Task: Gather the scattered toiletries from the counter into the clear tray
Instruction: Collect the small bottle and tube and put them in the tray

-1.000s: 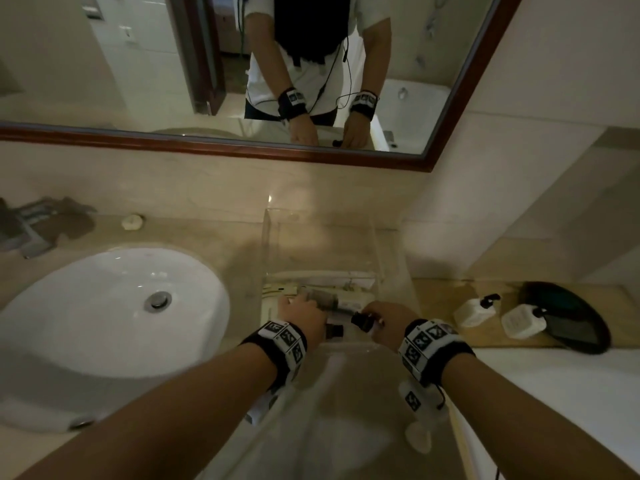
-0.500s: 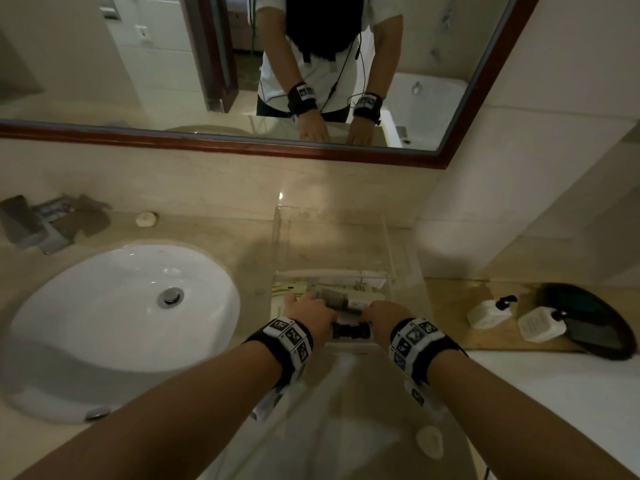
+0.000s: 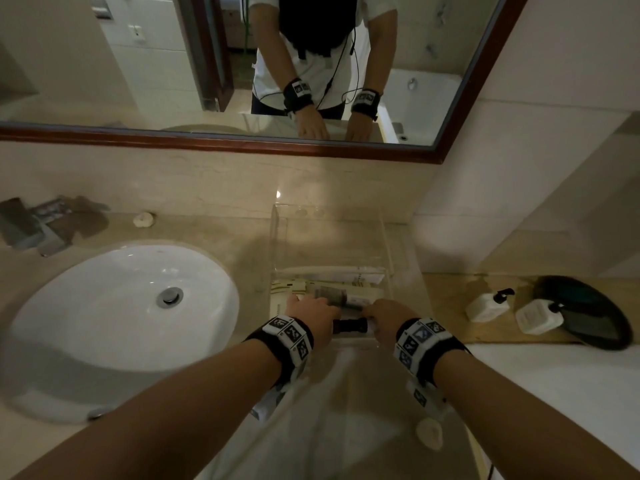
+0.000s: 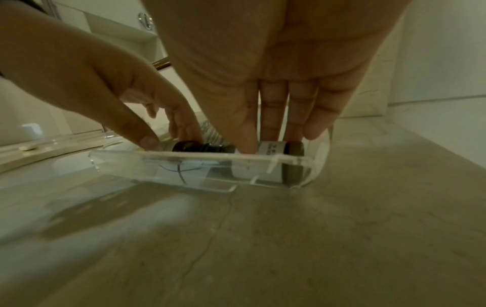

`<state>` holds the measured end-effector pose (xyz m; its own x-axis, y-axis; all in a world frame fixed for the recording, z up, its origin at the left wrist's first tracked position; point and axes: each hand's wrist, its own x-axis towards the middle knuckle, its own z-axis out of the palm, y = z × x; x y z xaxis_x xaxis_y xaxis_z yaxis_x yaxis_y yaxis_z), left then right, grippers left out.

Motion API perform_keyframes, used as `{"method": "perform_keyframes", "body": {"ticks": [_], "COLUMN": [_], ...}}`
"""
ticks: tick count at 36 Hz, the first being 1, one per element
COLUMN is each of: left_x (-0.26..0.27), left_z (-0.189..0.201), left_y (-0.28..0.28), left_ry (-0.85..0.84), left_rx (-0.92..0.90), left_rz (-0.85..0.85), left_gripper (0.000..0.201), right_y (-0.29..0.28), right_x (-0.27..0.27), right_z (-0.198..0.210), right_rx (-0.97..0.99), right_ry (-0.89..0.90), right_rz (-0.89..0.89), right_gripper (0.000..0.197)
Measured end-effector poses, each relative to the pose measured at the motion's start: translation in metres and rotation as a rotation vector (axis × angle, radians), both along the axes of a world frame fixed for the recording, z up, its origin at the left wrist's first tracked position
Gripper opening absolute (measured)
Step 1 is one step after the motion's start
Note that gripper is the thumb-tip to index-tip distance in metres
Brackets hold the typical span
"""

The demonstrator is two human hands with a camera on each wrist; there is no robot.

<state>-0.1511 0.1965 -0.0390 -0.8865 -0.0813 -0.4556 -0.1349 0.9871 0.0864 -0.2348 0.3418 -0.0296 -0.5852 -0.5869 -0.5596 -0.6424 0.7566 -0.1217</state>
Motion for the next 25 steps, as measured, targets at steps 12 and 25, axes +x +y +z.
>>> {"method": "perform_keyframes", "body": {"ticks": [12,25], "left_x": [0.008,0.013], "left_z": [0.004,0.013], "left_y": [0.021,0.096], "left_ry": [0.108,0.04], "left_rx": [0.092,0.161], "left_rz": [-0.046,-0.373], "left_gripper": [0.04,0.045], "right_y": [0.021,0.097], "right_x": [0.004,0.046], "right_z": [0.008,0.011], "right_rx": [-0.035,0.122], "right_ry": [0.025,-0.043], "right_rz": [-0.06,-0.169], "right_gripper": [0.032,0.032]}}
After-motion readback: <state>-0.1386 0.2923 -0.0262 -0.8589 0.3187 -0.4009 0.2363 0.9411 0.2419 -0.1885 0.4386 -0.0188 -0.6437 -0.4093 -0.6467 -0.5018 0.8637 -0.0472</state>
